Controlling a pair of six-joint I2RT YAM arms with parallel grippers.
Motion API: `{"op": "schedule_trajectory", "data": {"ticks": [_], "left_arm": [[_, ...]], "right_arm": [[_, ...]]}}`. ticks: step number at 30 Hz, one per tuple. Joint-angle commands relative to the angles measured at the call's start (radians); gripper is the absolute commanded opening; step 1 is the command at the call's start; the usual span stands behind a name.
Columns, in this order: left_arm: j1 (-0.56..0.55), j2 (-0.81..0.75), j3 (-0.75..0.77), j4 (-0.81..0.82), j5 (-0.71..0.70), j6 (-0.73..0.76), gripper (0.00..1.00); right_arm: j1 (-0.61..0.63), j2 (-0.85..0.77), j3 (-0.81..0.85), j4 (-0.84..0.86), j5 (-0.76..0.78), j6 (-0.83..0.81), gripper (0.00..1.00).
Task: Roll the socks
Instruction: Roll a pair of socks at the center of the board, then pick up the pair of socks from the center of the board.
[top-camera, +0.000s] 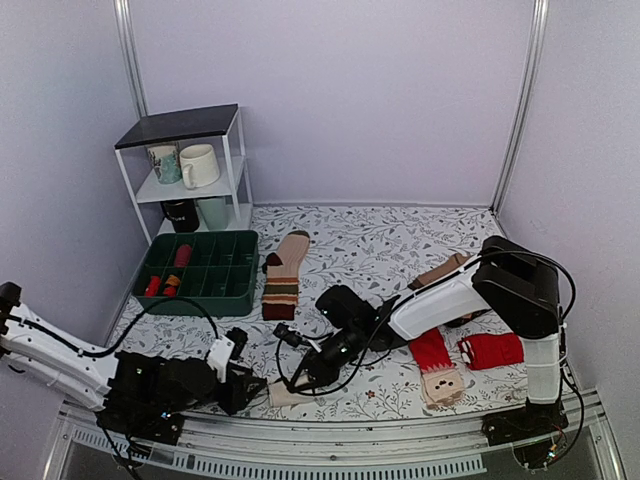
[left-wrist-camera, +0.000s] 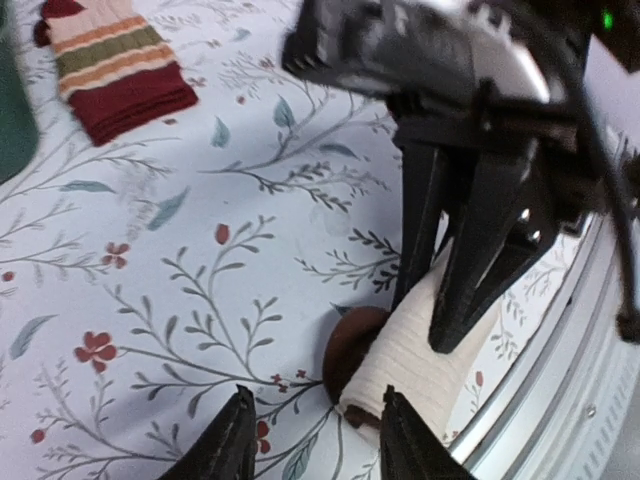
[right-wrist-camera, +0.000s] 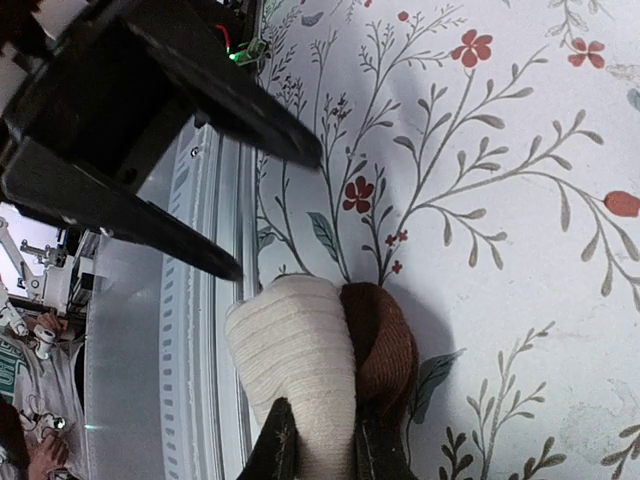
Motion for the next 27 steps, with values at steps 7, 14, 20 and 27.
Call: {"op": "schedule_trajectory", "data": {"ticks": [7,14,20,27], "left_arm": [[0.012,-0.619,-0.048,-0.343,-0.212,0.056,0.4],[0.047,-0.6,-0.002,-0.316,-0.208,0.152,0.36],[0.063,-0.326,0.204,-0.401,-0.259,0.269,0.44],[0.132,-0.207,0.356,-0.362,-0.341,0.448,0.58]], "right_arm": [[-0.105,-0.109,0.049,0.048,-0.032,0.061,0.0],[-0.145,-0.117,0.219,0.051,-0.02,0.072,0.0],[-0.189,-0.062,0.409,0.015,0.066,0.085,0.0],[-0.236,-0.012,0.536,0.006,0.254,0.1,0.0]]}}
